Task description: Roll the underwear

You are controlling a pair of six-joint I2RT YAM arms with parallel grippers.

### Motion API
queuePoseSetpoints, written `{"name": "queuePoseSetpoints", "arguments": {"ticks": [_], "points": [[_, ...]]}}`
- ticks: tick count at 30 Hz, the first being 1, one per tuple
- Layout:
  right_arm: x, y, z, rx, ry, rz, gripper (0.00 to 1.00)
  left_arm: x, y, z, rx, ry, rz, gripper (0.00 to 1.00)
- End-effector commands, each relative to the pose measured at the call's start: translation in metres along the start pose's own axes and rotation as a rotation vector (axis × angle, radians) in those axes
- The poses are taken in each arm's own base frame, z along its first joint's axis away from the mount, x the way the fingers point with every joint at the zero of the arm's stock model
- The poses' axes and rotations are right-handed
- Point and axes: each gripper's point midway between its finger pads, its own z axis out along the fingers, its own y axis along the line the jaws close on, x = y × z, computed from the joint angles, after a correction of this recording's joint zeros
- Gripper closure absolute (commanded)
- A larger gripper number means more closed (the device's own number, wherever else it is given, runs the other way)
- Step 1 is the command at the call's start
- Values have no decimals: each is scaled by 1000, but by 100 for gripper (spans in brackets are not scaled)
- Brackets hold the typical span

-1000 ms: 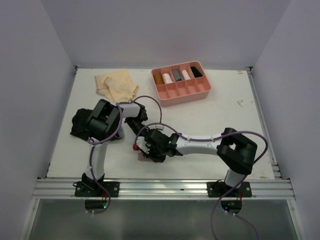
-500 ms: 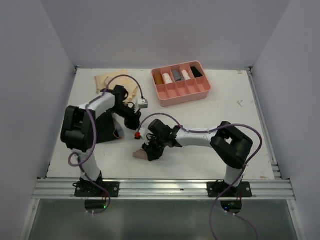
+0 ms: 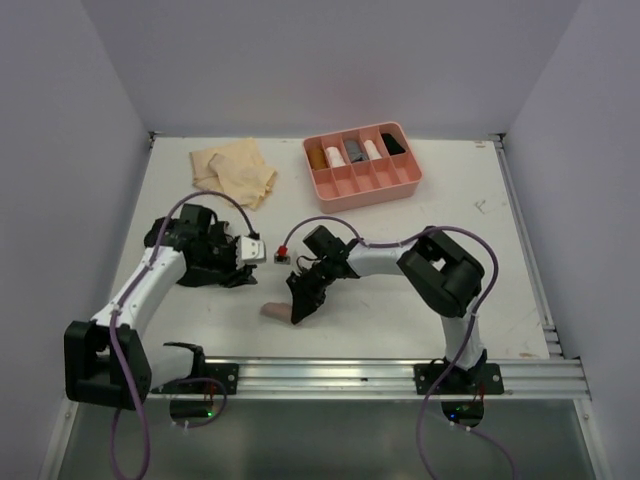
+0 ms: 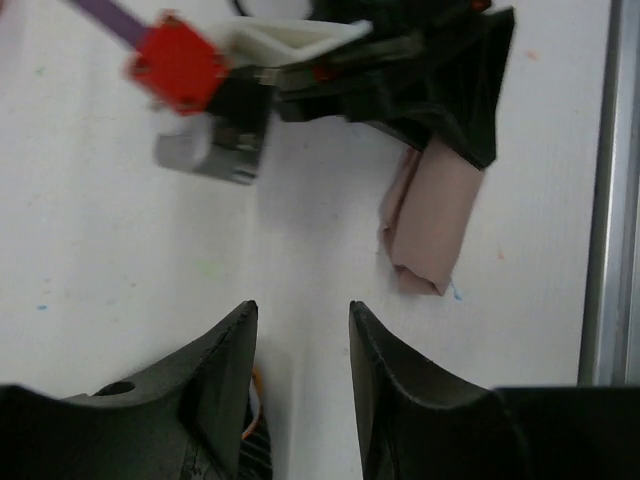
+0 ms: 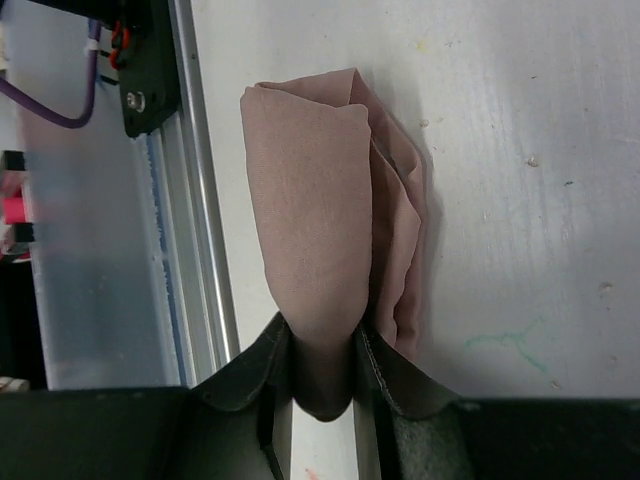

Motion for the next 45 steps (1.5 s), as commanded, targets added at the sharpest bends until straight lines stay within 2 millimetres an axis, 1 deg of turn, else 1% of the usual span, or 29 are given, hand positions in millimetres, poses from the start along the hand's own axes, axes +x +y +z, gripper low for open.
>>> {"name": "queuePoseSetpoints", "arguments": {"ticks": [1,2,3,4,5,6,7,8,10,14,16,18,19,21,22,23,25,27,28,30,31,33,35,38,40,41,42,44,45], "points": [[71,-31,15,76,181,196,100,17,-26,10,26,55,188,55],[70,-32,15,72,180,205,100,19,-33,17,41,74,221,54],[71,-34,15,70,180,214,100,27,-44,24,59,85,235,54],[71,-33,16,57,178,219,100,22,-39,25,20,83,291,53],[70,-35,14,55,173,231,100,19,-46,31,30,76,317,53],[70,-36,15,51,171,236,100,21,-50,34,27,75,335,52],[70,-36,16,39,171,247,100,18,-46,36,7,74,367,51],[71,-38,15,37,168,259,100,16,-48,40,15,72,391,51],[75,-40,17,28,176,282,100,20,-51,44,25,86,421,51],[76,-41,18,13,174,301,100,19,-59,51,45,91,518,50],[73,-41,18,6,164,312,100,19,-60,54,40,93,542,49],[71,-42,19,0,157,319,100,20,-68,59,62,94,566,47],[71,-42,19,-2,156,326,100,17,-69,63,59,91,591,47],[70,-43,20,-8,151,333,100,19,-73,69,66,96,586,46],[71,-43,20,-10,154,343,100,16,-72,72,55,90,595,46],[70,-43,20,-13,152,345,100,18,-76,75,69,98,597,46],[71,-44,20,-19,153,358,100,17,-79,82,77,104,609,46],[71,-44,20,-22,152,365,100,23,-82,87,86,124,596,46],[71,-44,20,-26,149,368,100,22,-82,91,76,130,614,46],[72,-45,20,-29,146,375,100,30,-84,95,84,154,605,46],[72,-45,20,-32,147,376,100,30,-85,98,77,165,612,48],[74,-46,20,-32,150,380,100,38,-88,102,94,191,600,50],[75,-47,19,-24,149,379,100,42,-86,104,88,212,587,55],[77,-50,17,-3,149,378,100,46,-87,103,90,230,566,55],[77,-52,14,18,153,364,100,42,-91,99,99,211,567,52],[79,-55,13,42,159,363,100,35,-91,96,89,189,577,50],[80,-55,12,51,164,349,100,36,-95,93,104,191,567,49],[80,-60,8,94,168,329,100,24,-99,87,112,160,570,48],[79,-60,6,105,166,323,100,26,-103,84,130,167,554,48]]}}
